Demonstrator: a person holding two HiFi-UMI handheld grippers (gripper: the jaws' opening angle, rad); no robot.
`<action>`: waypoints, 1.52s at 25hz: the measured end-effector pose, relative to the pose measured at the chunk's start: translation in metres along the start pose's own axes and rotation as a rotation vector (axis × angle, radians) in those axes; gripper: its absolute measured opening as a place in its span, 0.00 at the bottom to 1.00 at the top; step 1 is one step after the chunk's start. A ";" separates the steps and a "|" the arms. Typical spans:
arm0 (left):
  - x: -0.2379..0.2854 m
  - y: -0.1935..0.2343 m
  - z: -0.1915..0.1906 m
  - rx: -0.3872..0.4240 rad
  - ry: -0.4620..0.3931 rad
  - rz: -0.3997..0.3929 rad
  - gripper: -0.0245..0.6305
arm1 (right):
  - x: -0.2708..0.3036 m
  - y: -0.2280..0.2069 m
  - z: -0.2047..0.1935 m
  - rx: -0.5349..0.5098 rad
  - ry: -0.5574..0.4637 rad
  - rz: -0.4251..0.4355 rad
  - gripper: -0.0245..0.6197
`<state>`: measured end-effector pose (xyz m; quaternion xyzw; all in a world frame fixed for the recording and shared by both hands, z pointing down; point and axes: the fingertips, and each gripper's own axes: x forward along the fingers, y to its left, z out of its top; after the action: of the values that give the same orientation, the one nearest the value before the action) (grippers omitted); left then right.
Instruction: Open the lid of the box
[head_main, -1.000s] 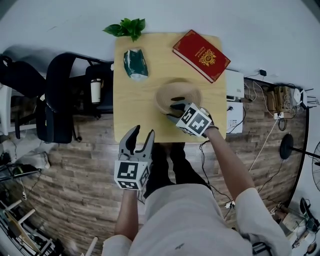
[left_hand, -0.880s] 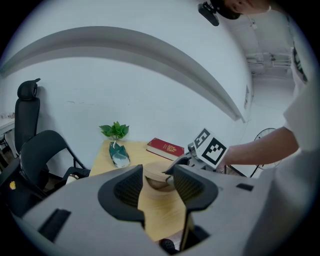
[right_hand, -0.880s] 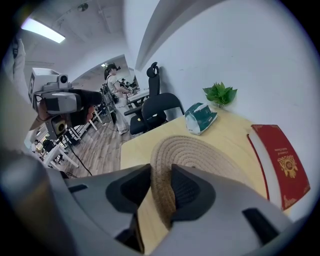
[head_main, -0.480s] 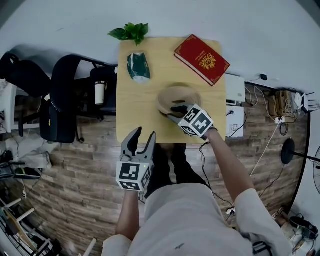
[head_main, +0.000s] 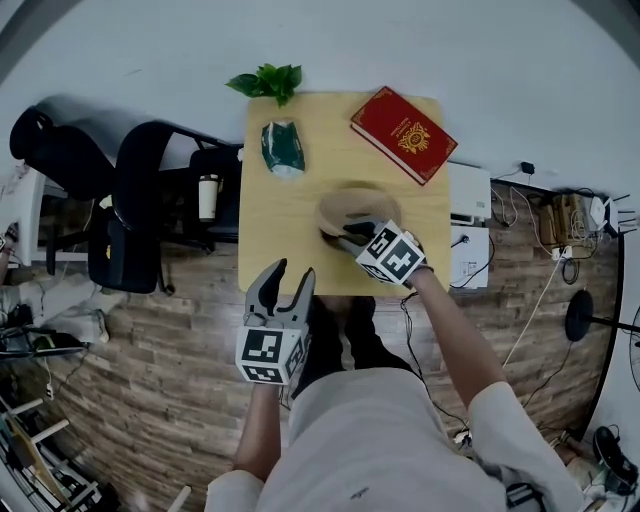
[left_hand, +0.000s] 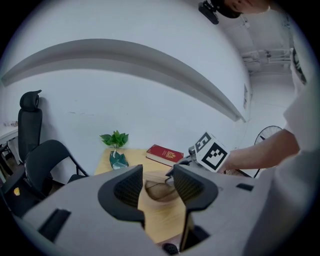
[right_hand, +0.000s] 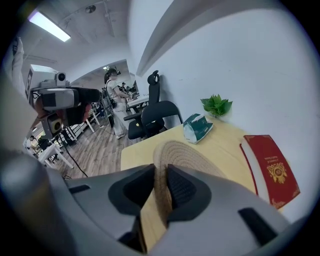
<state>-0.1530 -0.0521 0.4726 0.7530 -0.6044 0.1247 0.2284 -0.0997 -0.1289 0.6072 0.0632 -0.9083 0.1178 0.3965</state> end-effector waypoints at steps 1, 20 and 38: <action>-0.001 -0.001 0.002 0.003 -0.003 0.003 0.30 | -0.002 0.000 0.001 -0.009 0.000 -0.006 0.15; -0.011 -0.022 0.037 0.038 -0.075 0.050 0.30 | -0.035 -0.006 0.013 -0.133 -0.029 -0.066 0.13; -0.018 -0.046 0.048 0.053 -0.136 0.090 0.30 | -0.078 -0.022 0.021 -0.175 -0.115 -0.132 0.13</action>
<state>-0.1176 -0.0530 0.4136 0.7375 -0.6483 0.0994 0.1612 -0.0565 -0.1539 0.5397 0.0947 -0.9302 0.0076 0.3545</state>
